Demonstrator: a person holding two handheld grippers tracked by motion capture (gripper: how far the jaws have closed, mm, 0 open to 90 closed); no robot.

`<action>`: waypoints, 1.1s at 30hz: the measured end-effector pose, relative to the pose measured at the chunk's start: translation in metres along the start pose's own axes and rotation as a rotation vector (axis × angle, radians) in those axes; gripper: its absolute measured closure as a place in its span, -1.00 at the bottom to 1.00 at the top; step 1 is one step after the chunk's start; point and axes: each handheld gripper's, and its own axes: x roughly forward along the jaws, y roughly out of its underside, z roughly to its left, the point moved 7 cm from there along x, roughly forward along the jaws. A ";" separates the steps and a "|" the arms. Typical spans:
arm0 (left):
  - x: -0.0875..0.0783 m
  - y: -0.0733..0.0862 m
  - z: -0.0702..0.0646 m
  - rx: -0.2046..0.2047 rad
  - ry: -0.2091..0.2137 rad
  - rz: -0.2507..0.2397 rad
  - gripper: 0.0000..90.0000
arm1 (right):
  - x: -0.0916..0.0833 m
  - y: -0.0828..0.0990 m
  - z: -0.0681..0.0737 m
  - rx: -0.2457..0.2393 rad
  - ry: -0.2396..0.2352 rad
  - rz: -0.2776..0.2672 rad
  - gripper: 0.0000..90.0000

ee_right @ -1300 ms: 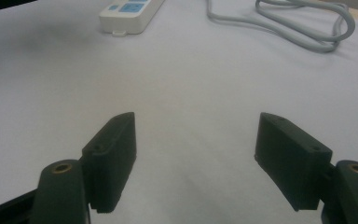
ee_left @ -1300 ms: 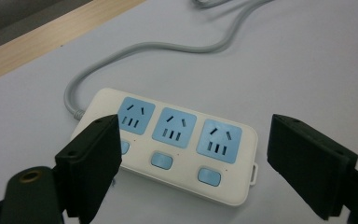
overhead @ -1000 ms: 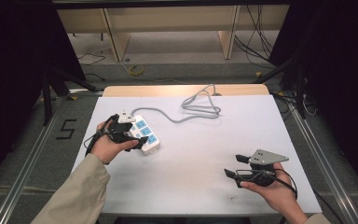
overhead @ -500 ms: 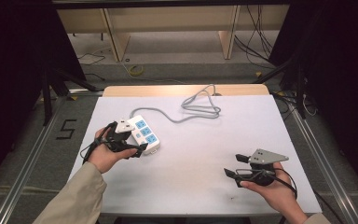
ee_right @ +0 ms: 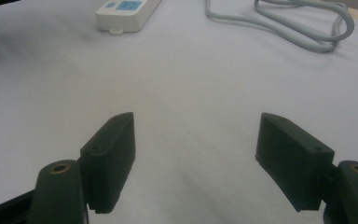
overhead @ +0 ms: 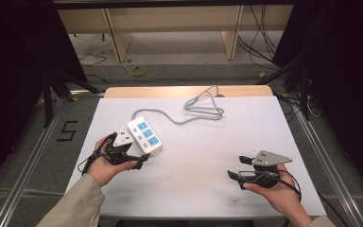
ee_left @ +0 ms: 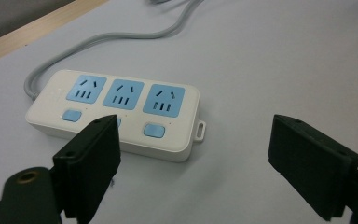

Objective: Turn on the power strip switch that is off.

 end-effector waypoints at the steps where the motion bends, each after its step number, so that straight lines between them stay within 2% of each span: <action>1: -0.001 0.001 -0.002 -0.002 0.003 -0.006 -0.63 | 0.000 0.000 0.000 0.000 0.000 0.000 -0.36; 19: -0.013 0.023 -0.013 0.035 0.015 -0.031 -0.65 | 0.002 0.001 0.000 0.004 -0.005 0.002 -0.37; 27: -0.016 0.035 -0.018 0.035 0.021 -0.036 -0.65 | 0.002 0.001 0.001 0.001 -0.014 0.001 -0.37; 33: -0.022 0.046 -0.018 0.019 0.008 -0.042 -0.65 | 0.003 0.002 0.003 -0.001 -0.019 0.003 -0.37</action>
